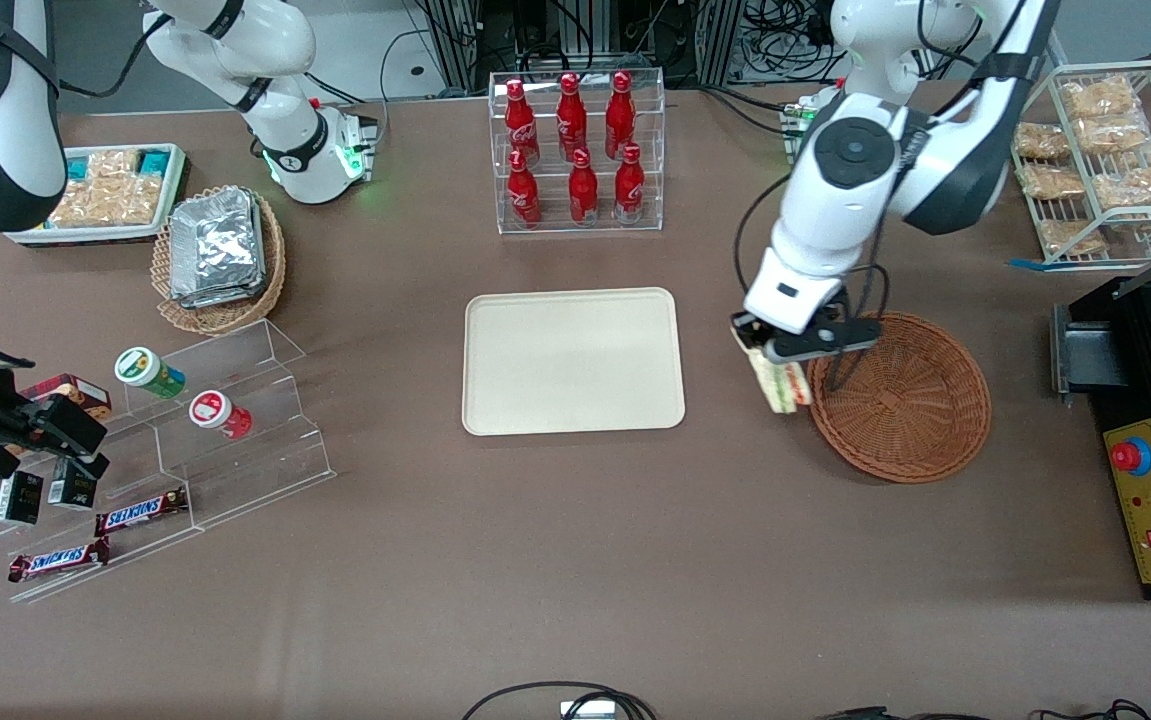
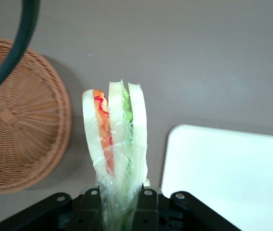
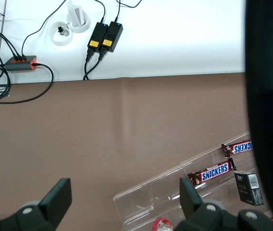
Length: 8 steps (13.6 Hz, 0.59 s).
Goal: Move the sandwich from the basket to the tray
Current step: 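Carry the sandwich with the left gripper over the cream tray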
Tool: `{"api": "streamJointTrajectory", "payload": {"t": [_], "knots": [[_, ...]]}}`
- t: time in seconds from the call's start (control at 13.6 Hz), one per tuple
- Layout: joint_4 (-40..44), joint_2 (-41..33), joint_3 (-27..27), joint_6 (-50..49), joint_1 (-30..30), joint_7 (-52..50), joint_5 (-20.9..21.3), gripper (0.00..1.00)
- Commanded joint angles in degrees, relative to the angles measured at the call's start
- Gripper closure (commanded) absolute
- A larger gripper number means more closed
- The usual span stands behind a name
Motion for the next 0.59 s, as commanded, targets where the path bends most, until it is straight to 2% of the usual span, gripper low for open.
{"api": "streamJointTrajectory", "payload": {"t": [0.0, 0.51], "knots": [[3.57, 4.26, -1.92, -1.39, -3.04, -0.07, 2.66, 1.00], [7.44, 15.33, -1.92, -1.04, -13.24, -3.30, 12.50, 1.00]]}}
